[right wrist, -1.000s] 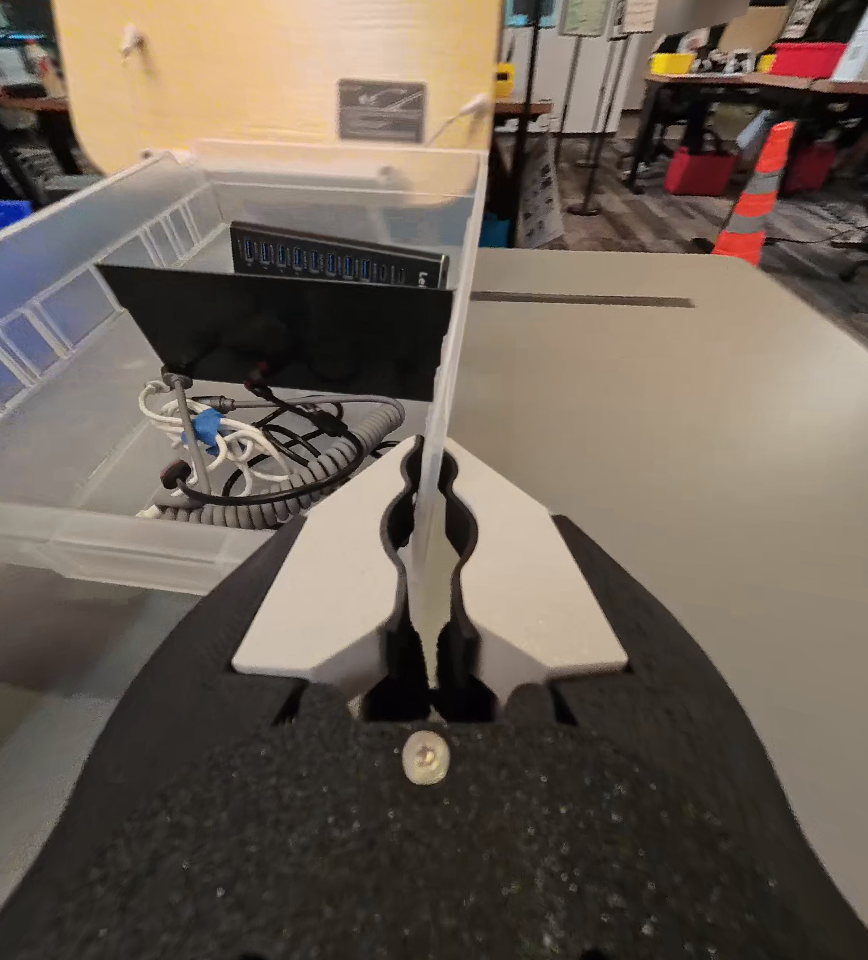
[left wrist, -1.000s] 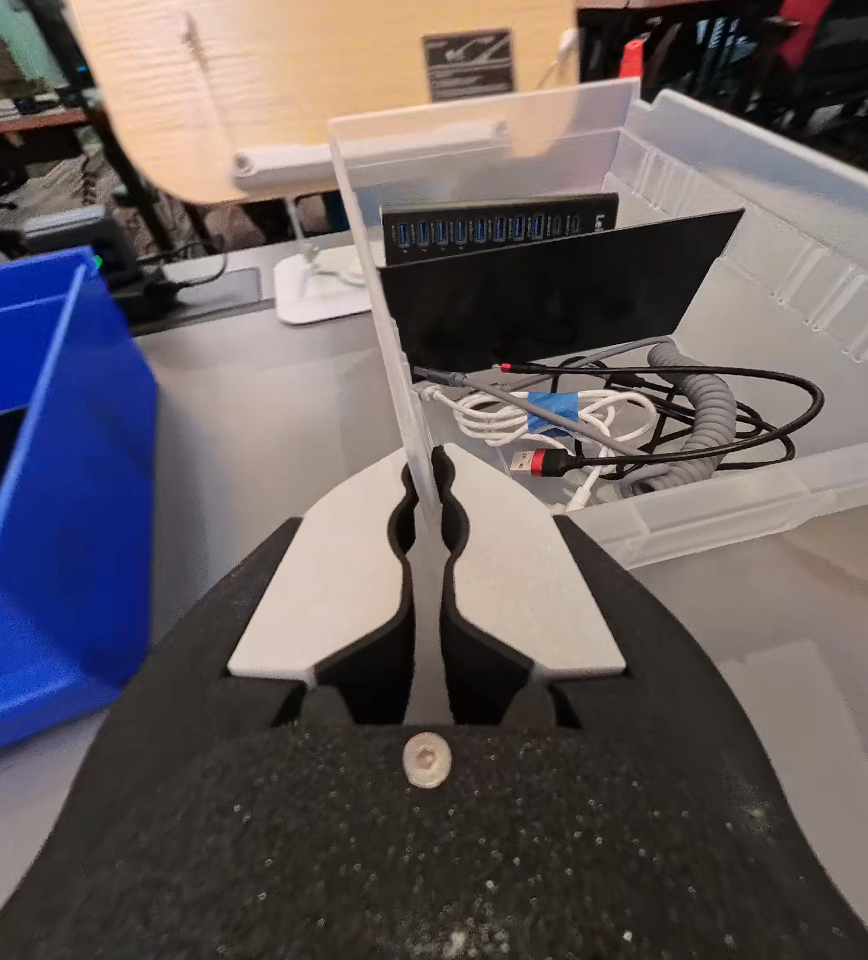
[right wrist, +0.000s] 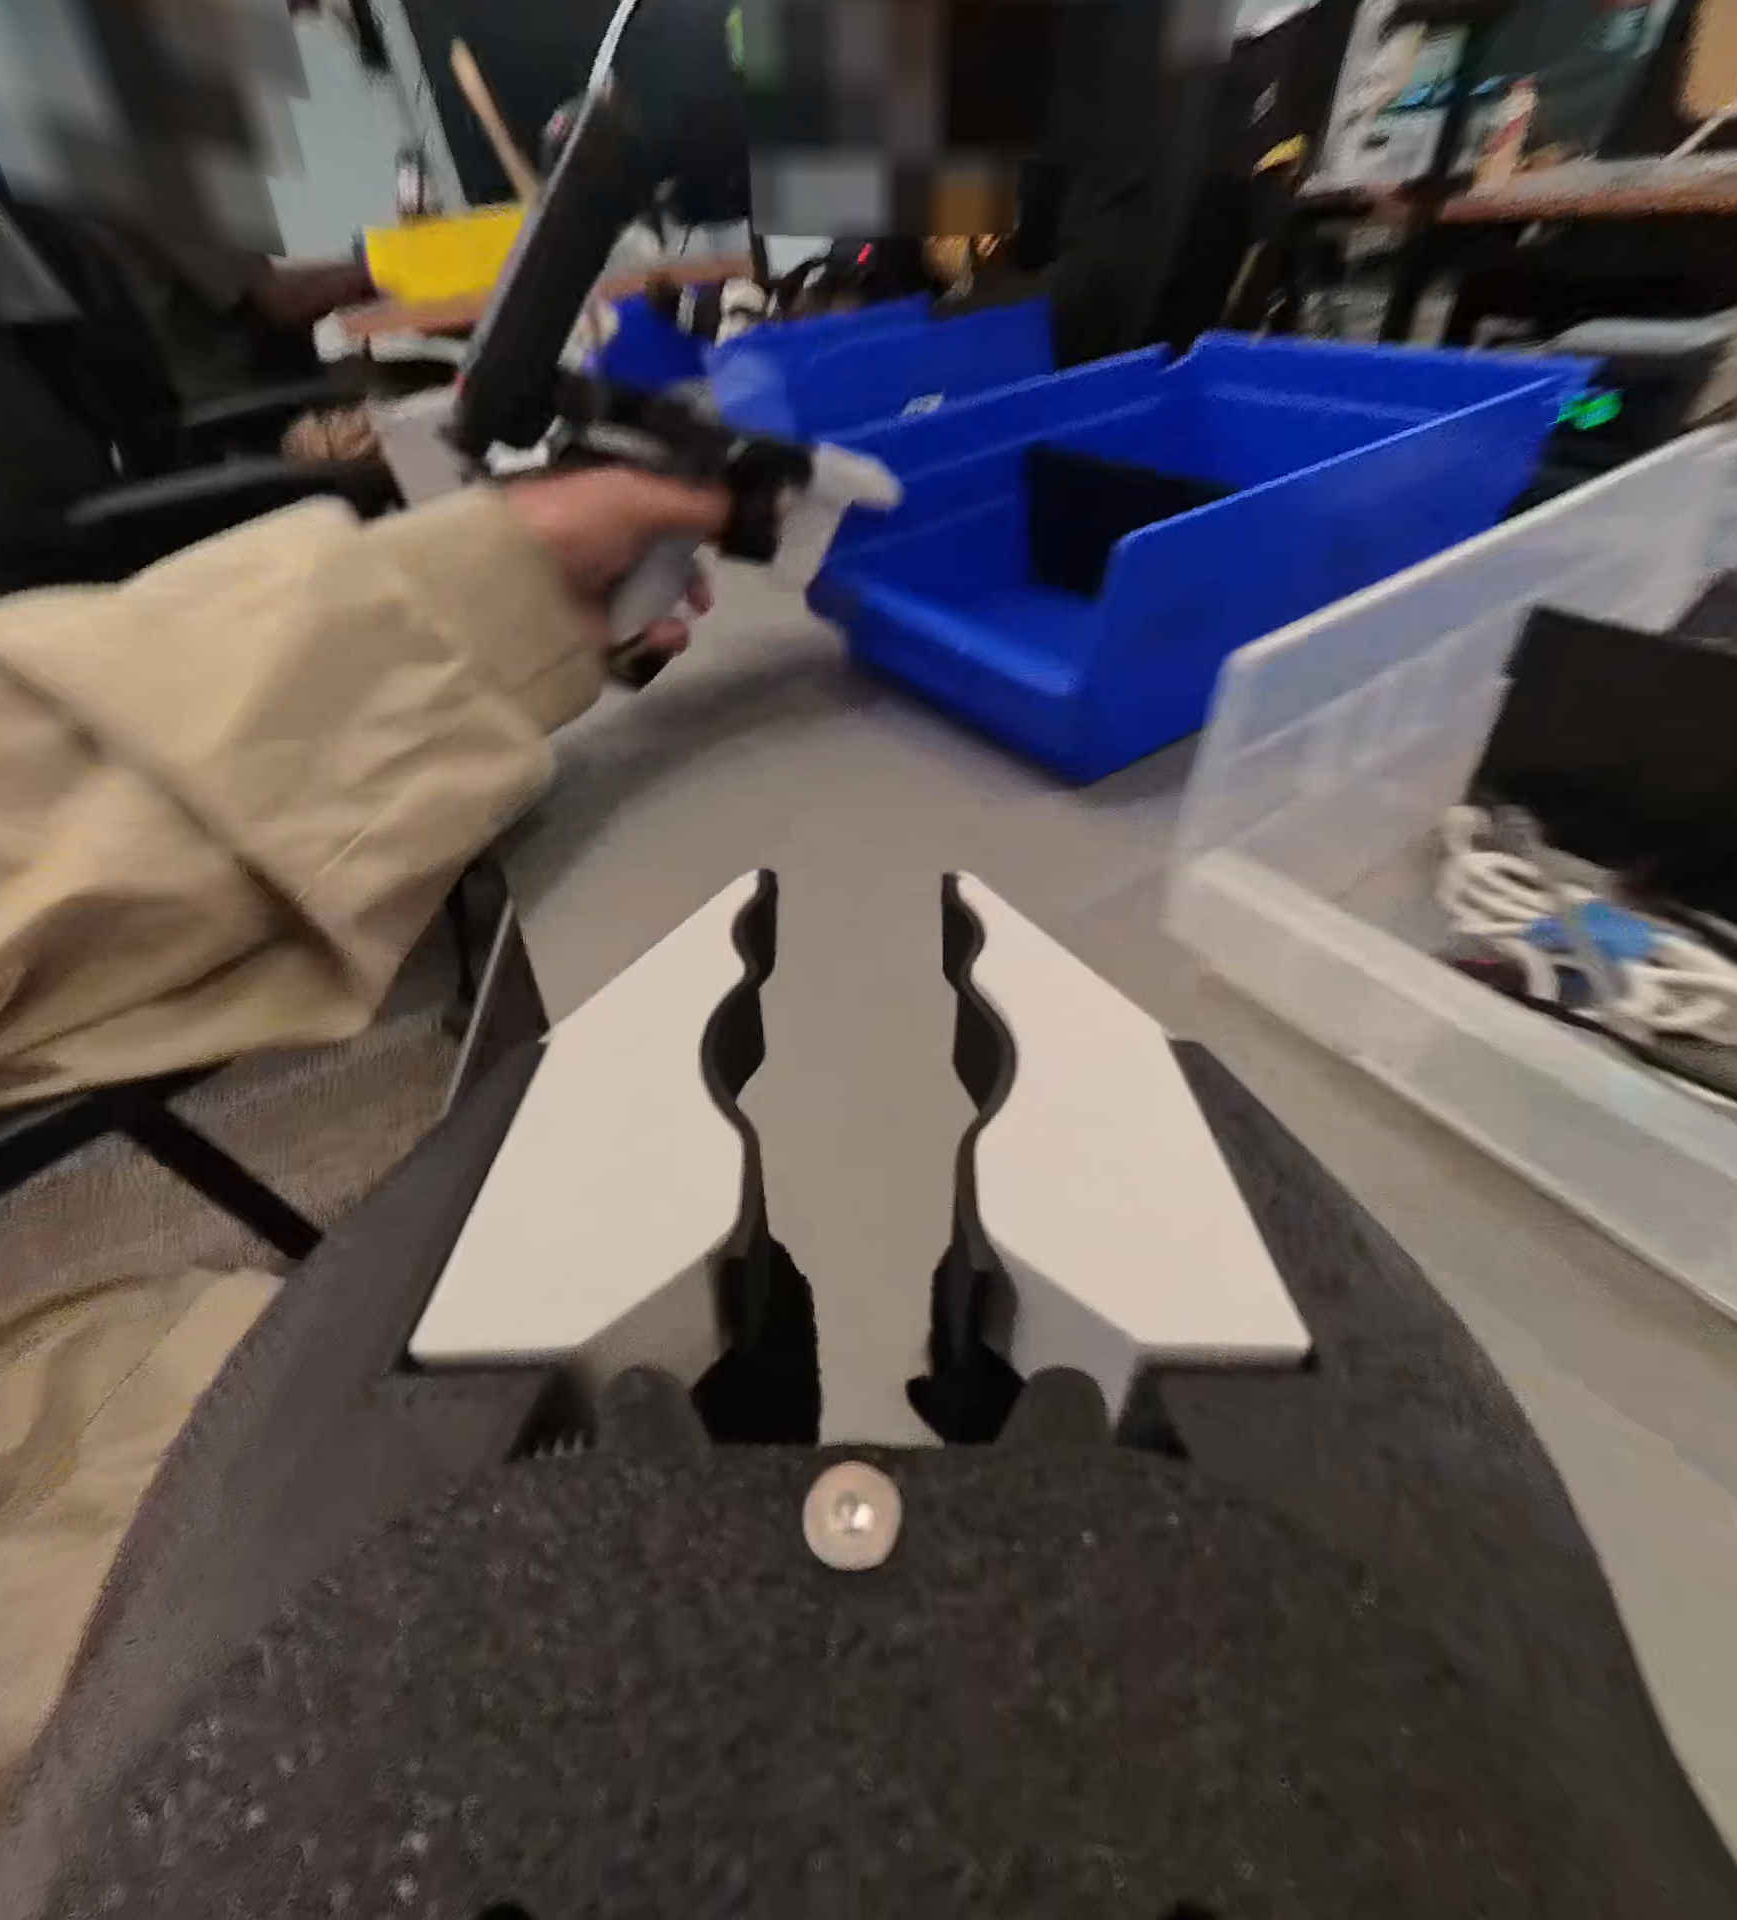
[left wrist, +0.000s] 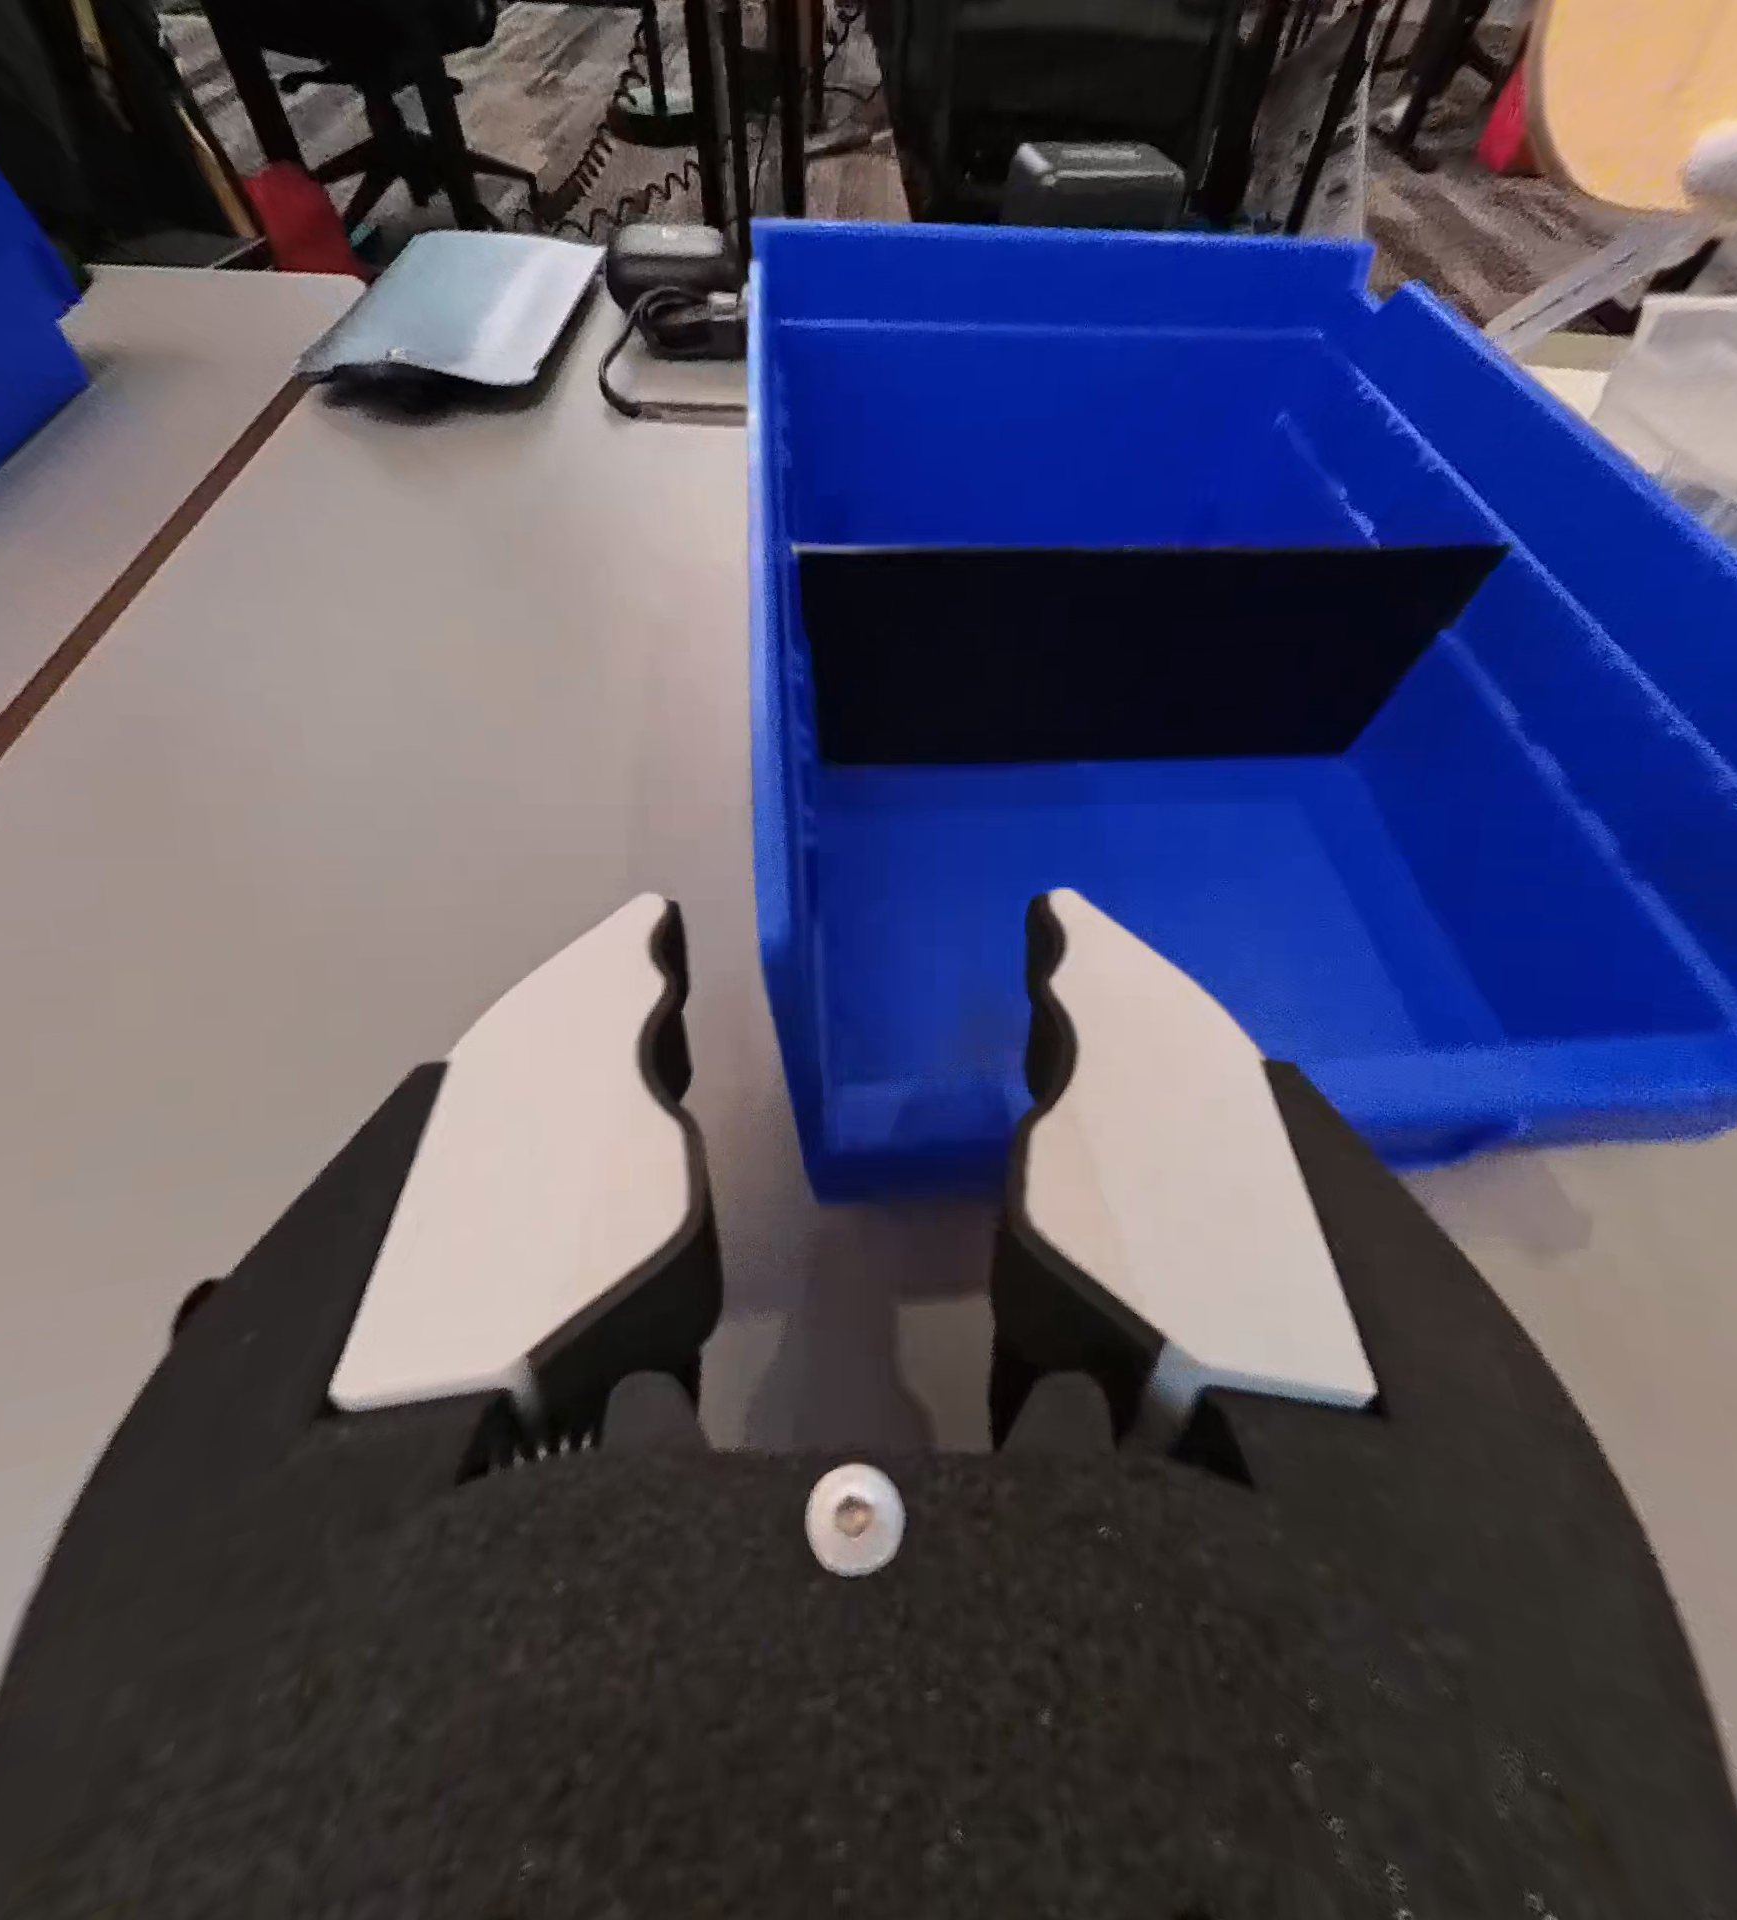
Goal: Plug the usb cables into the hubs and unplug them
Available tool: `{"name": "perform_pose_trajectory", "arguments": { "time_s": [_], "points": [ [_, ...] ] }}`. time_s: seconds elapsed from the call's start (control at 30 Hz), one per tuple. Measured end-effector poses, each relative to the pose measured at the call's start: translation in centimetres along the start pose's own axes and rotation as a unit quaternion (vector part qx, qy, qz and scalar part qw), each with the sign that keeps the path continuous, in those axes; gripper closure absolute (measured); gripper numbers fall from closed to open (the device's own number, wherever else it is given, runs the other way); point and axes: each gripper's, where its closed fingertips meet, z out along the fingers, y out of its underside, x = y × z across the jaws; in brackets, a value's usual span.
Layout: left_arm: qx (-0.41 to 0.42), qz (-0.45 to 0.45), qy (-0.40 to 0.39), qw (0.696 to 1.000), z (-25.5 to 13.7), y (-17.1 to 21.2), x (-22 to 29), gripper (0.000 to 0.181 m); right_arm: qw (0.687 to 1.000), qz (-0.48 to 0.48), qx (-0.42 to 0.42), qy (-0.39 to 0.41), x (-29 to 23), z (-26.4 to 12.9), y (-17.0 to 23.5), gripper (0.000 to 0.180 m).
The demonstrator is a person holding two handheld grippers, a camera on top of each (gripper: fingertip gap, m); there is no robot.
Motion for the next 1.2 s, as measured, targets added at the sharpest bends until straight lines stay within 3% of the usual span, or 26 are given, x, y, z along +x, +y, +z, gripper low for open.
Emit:
{"name": "perform_pose_trajectory", "arguments": {
  "time_s": [0.03, 0.07, 0.1, 0.4, 0.47, 0.5, 0.57, 0.7, 0.83, 1.03, 1.2],
  "points": [
    [-0.003, 0.000, -0.001, 1.000, 0.7, -0.1, -0.3, 0.133, 1.000, -0.009, -0.020, -0.001, -0.6, 1.3, 0.7, 0.147],
    [-0.010, -0.003, -0.008, 1.000, 1.1, 0.1, -0.7, 0.165, 0.999, -0.016, -0.041, 0.004, -0.9, 2.6, 1.2, 0.146],
    [-0.014, -0.015, -0.009, 1.000, 1.2, 0.3, -0.9, 0.178, 0.998, -0.020, -0.058, 0.009, -1.0, 3.8, 1.5, 0.143],
    [-0.020, -0.003, -0.043, 0.999, -6.3, 3.9, 2.4, 0.175, 0.974, -0.030, -0.087, 0.208, 4.2, 11.3, 1.7, 0.126],
    [-0.037, 0.041, -0.047, 0.997, -8.3, 4.9, 3.5, 0.173, 0.958, -0.026, -0.060, 0.280, 5.5, 11.4, 0.7, 0.134],
    [-0.050, 0.063, -0.055, 0.995, -9.3, 5.4, 3.9, 0.173, 0.948, -0.029, -0.053, 0.313, 6.0, 11.0, 0.5, 0.153],
    [-0.059, 0.061, -0.058, 0.995, -10.9, 6.2, 4.7, 0.174, 0.933, -0.020, -0.059, 0.354, 6.4, 10.1, 0.8, 0.174],
    [-0.039, 0.032, -0.054, 0.997, -13.6, 7.0, 5.9, 0.172, 0.949, 0.000, -0.082, 0.305, 5.5, 9.2, 0.9, 0.176],
    [0.002, 0.031, -0.053, 0.998, -16.3, 5.5, 7.9, 0.172, 0.961, -0.002, -0.062, 0.269, 4.5, 7.0, -1.1, 0.177],
    [0.121, 0.082, -0.076, 0.986, -19.5, -1.0, 14.0, 0.171, 0.952, -0.028, 0.059, 0.298, 6.0, 0.3, -7.7, 0.178],
    [0.188, 0.107, -0.031, 0.976, -16.9, -8.7, 23.2, 0.173, 0.914, -0.056, 0.135, 0.379, 11.8, -9.3, -13.9, 0.178]
  ]
}}
